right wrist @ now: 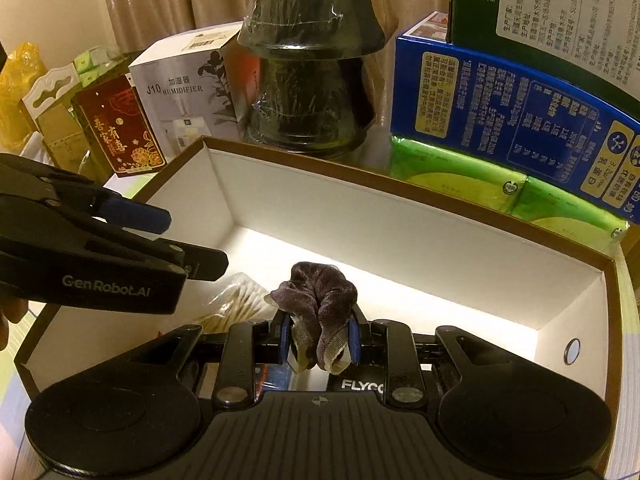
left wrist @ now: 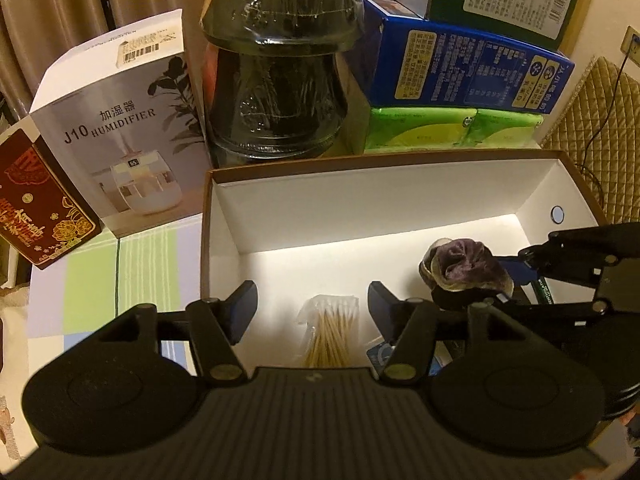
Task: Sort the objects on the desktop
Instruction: 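Lower the swab bag and open the left tool while the right tool lowers and releases the scrunchie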
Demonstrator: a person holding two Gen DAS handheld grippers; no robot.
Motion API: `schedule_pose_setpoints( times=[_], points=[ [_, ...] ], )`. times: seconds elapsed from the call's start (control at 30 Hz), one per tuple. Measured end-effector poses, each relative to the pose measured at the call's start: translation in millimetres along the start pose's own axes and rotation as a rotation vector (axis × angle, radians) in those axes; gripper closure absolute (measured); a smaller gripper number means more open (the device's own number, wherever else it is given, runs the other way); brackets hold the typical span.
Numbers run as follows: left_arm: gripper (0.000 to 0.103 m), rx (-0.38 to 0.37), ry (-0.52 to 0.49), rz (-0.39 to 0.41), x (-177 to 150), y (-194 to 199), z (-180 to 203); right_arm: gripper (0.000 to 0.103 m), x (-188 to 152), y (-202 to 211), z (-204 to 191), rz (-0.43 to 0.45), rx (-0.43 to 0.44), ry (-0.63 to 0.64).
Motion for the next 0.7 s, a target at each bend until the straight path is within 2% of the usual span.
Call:
schedule_pose_setpoints(
  times=[0.37,0.4,0.47,0.5,0.57,0.7],
  points=[
    [0.047,0.006,0.026,0.026,1,12,-5,0.077,5,2,0,0.041,0.005,-0.012],
    [0.048,0.005,0.028,0.029,1,14,-5,0.073,6,3,1,0.054,0.008,-0.01],
    [0.046,0.011,0.038,0.038,2,19,-7,0.04,8,7,1,0.105,0.004,-0.012],
    [0.046,0.009,0.043,0.044,3,21,-8,0.035,9,9,2,0.133,-0.024,-0.012],
    [0.046,0.011,0.05,0.052,3,26,-9,0.031,9,14,5,0.164,-0.016,-0.011],
    [0.041,0.011,0.062,0.068,1,37,-7,0.028,7,24,9,0.167,-0.001,-0.02]
  ],
)
Point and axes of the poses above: each gripper's, at about its wrist camera, not at the fingertips, and y roughly against the way its jaws point, z to its right, x to its top, the point moved 3 cm from there along -y, roughly the way its jaws point, and after that the axes turned 12 degrees about -y, right-handed, at the moved point
